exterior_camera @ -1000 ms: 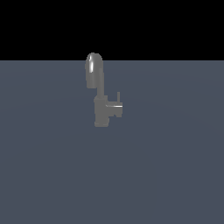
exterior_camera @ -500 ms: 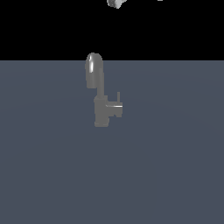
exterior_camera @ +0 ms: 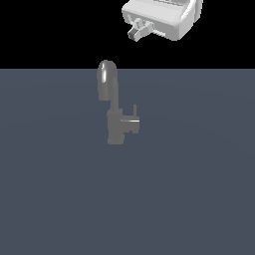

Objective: Turn on the faucet by rotating a designated handle.

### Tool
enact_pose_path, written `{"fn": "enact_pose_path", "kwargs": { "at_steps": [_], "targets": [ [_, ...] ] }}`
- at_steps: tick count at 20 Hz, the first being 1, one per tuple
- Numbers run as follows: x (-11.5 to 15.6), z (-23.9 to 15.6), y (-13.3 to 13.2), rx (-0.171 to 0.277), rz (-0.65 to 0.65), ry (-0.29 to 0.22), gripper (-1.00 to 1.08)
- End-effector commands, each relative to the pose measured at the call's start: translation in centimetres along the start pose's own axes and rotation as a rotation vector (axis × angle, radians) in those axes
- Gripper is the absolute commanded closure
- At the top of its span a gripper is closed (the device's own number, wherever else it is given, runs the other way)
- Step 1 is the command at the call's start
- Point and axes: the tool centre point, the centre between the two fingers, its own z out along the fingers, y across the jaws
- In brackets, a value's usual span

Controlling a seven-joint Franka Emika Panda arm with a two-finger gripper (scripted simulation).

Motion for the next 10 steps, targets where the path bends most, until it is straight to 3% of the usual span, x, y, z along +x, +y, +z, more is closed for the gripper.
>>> {"fn": "enact_pose_path", "kwargs": {
  "at_steps": [1,10],
  "targets": [
    [1.9,0.2,-0.2,0.048,0.046,-0.043,1.08],
    [9.2,2.0,-0.4,0.234,0.228,-0.210,1.08]
  ]
}}
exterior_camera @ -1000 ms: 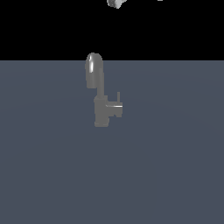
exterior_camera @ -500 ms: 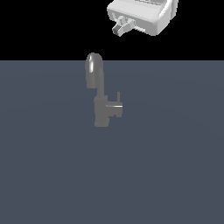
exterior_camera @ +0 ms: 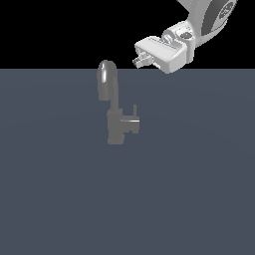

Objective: Turn on the faucet by rotating a designated handle.

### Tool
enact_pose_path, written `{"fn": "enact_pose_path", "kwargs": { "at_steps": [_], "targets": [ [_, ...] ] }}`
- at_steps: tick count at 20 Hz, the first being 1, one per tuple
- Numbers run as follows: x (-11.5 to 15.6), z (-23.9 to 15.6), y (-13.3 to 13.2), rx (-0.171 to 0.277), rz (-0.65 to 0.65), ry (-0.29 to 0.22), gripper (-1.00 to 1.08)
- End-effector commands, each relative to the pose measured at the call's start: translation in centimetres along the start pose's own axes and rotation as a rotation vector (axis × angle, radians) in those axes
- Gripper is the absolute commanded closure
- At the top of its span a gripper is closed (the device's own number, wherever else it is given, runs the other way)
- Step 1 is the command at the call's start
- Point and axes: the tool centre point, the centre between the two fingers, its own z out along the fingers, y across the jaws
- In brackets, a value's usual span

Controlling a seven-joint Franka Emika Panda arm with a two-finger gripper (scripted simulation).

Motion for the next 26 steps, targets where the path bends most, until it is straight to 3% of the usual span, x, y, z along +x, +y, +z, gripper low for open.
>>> {"fn": "enact_pose_path", "kwargs": {
  "at_steps": [1,9,14,20,26],
  "targets": [
    [2.2,0.3,-0.3,0.056,0.055,-0.051,1.08],
    [9.2,2.1,-0.4,0.238,0.234,-0.213,1.08],
    [12.6,3.5,-0.2,0.329,0.324,-0.292,1.08],
    [15.0,4.8,0.1,0.397,0.391,-0.352,1.08],
    [15.8,5.3,0.2,0.420,0.413,-0.372,1.08]
  ]
}}
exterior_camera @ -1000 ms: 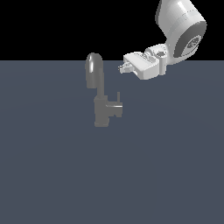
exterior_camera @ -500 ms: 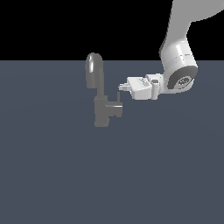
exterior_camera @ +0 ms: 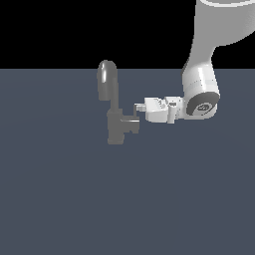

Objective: Turn on the faucet by rotating a designated handle.

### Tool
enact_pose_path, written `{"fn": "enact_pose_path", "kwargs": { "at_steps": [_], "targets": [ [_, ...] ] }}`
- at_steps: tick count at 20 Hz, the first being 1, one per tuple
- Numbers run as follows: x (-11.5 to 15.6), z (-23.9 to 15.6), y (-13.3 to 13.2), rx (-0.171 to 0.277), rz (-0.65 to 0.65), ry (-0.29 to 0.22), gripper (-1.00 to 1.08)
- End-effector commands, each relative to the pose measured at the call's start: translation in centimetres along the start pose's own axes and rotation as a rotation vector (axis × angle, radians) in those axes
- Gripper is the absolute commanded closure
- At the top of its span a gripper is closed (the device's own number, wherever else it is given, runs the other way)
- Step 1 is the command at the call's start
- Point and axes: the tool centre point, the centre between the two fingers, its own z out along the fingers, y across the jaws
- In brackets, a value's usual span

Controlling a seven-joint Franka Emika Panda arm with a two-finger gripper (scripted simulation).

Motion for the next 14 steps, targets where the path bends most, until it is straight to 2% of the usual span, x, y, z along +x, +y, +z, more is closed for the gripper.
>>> {"fn": "enact_pose_path", "kwargs": {
  "at_steps": [1,4,14],
  "targets": [
    [0.1,0.0,-0.1,0.004,0.002,-0.003,1.08],
    [0.1,0.0,0.0,0.003,0.002,-0.003,1.08],
    [-0.5,0.1,2.4,0.004,0.002,-0.003,1.08]
  ]
}}
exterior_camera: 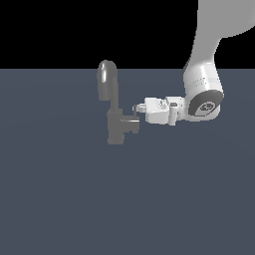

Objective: Turn on the faucet by rotating a designated handle.

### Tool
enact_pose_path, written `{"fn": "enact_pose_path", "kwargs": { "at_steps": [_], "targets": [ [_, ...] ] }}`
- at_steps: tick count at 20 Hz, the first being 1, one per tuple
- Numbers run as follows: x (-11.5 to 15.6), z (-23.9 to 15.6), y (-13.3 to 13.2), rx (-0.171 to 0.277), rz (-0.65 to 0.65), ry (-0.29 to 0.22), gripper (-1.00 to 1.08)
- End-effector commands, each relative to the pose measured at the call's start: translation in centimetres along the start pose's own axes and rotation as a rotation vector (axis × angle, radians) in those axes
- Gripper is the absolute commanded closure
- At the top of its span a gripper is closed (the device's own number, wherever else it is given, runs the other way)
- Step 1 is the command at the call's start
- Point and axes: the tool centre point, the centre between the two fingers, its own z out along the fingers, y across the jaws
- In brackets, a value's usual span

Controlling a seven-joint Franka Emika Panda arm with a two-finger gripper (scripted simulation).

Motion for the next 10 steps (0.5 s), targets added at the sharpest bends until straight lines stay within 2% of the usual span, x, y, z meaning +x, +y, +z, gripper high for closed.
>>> {"fn": "enact_pose_path", "kwargs": {
  "at_steps": [1,10],
  "targets": [
    [-0.2,0.0,0.7,0.000,0.000,-0.001,1.08],
    [-0.7,0.0,3.0,0.001,0.000,-0.002,1.08]
  ]
}}
